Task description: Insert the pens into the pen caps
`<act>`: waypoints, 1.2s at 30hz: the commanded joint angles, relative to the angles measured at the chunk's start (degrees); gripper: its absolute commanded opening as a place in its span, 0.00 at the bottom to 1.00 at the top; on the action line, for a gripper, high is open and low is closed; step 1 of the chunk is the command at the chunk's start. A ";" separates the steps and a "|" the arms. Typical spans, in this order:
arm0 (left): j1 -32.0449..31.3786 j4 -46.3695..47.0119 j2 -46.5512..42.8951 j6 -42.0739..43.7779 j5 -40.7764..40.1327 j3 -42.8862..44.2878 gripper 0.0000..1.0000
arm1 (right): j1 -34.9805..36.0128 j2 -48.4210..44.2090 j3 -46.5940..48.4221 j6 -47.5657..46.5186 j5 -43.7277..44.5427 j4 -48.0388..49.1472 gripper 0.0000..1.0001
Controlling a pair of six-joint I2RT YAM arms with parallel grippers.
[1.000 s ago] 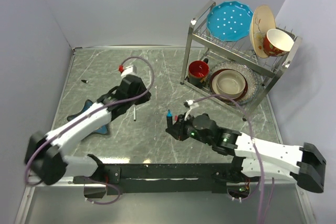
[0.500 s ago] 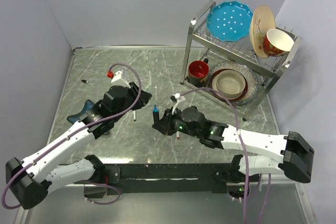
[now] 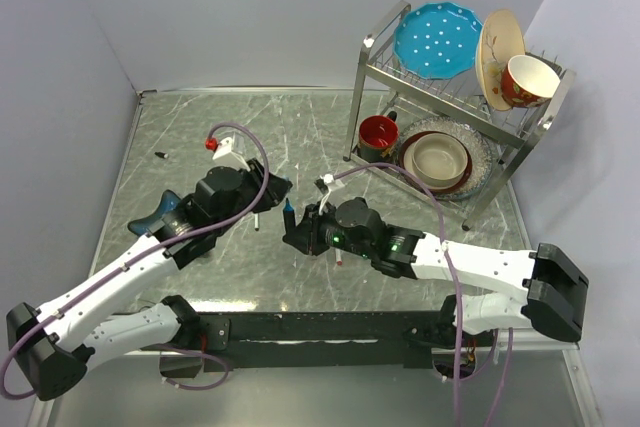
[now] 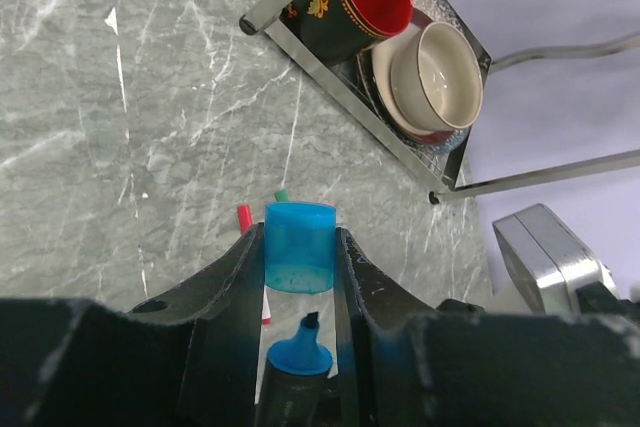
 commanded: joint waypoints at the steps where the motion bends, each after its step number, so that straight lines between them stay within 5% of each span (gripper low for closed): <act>1: -1.05 1.85 -1.55 0.03 -0.05 0.73 0.01 | 0.43 0.74 3.56 0.19 -0.13 1.25 0.00; 24: -5.89 -2.63 -7.44 4.51 -3.75 -2.96 0.02 | 0.34 -0.05 10.41 -1.92 6.64 -5.07 0.00; 36: -6.33 -3.34 -11.65 6.62 1.35 -2.08 0.52 | 0.34 -3.48 9.89 -6.84 5.24 -3.68 0.00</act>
